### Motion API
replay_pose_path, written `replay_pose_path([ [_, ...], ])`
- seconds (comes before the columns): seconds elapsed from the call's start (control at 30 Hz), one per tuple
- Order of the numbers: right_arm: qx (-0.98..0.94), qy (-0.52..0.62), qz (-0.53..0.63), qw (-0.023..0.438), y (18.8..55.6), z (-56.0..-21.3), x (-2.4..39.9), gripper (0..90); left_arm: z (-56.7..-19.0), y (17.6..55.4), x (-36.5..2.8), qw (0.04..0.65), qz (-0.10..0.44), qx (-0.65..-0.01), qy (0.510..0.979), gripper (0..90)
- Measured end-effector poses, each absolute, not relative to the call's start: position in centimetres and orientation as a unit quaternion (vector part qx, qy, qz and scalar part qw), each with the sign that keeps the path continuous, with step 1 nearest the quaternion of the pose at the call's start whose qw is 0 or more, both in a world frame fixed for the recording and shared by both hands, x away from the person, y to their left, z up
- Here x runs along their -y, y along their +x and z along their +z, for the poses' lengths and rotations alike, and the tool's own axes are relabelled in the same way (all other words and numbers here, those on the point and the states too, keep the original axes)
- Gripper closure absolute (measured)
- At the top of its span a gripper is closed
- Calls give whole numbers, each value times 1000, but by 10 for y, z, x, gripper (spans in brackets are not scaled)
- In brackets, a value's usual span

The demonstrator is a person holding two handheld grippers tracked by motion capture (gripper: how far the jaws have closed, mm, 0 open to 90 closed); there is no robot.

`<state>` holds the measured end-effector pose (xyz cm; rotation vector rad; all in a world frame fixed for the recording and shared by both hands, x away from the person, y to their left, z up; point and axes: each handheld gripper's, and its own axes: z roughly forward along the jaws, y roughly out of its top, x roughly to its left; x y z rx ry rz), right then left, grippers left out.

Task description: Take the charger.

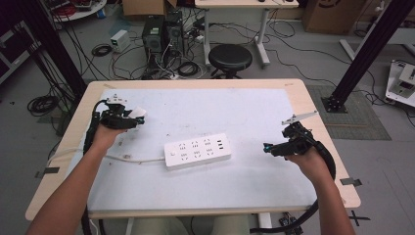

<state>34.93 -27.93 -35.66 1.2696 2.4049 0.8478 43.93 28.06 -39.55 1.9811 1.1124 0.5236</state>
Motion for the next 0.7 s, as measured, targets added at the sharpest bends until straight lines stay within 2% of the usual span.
replay_pose_path([
  [0.43, -841, 417, 316, 141, 338, -354, 271, 113, -355, 389, -275, 444, 224, -408, 766, 426],
  [0.7, -850, 392, 323, 140, 328, -349, 261, 112, -343, 357, -268, 468, 228, -388, 760, 426],
])
